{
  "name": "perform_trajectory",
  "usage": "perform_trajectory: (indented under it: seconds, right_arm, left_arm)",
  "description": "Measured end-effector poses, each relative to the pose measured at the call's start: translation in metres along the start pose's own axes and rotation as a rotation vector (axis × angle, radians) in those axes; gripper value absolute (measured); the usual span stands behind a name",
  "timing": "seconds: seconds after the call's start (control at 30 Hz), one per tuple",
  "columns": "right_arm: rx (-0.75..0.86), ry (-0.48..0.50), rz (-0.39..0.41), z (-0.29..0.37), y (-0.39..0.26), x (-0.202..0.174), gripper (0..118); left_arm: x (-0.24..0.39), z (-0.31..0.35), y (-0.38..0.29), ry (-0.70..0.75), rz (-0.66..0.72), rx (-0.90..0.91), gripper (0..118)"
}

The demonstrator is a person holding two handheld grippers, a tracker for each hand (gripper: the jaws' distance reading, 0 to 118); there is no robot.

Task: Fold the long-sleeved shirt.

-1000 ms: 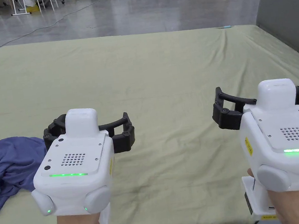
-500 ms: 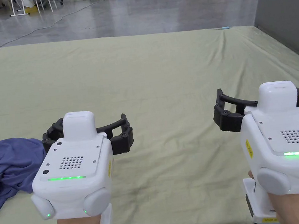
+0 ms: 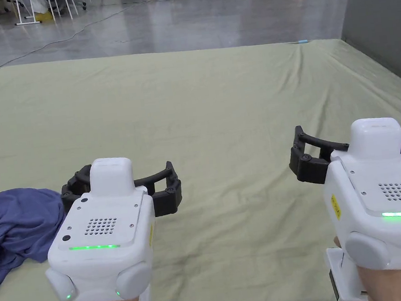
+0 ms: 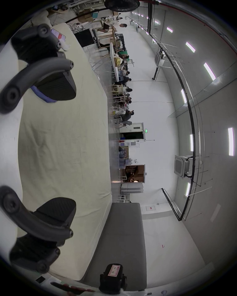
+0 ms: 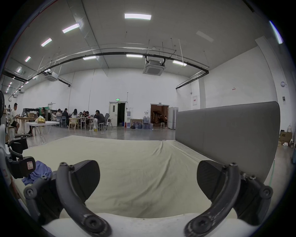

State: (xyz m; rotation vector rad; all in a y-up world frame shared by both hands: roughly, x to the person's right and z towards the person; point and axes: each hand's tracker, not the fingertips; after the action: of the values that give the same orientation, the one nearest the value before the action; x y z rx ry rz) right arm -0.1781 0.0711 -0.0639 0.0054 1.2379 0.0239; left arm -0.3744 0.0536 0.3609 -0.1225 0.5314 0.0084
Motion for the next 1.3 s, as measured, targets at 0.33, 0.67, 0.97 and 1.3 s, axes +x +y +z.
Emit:
perform_trajectory:
  seconds: [0.33, 0.67, 0.97, 1.3]
  right_arm:
    - [-0.04, -0.003, 0.009, 0.02, 0.025, -0.001, 0]
    - [-0.027, 0.295, -0.032, -0.007, 0.016, -0.106, 0]
    - [-0.014, 0.526, -0.049, -0.013, 0.006, -0.205, 0]
    - [-0.023, 0.565, -0.073, -0.023, -0.003, -0.217, 0]
  left_arm:
    - [0.002, 0.008, -0.001, 0.041, 0.017, 0.004, 0]
    - [0.001, 0.125, 0.012, 0.276, -0.001, 0.016, 0]
    - [0.005, 0.236, 0.017, 0.512, 0.0, -0.037, 0]
    - [-0.135, 0.216, -0.027, 0.36, 0.337, -0.378, 98]
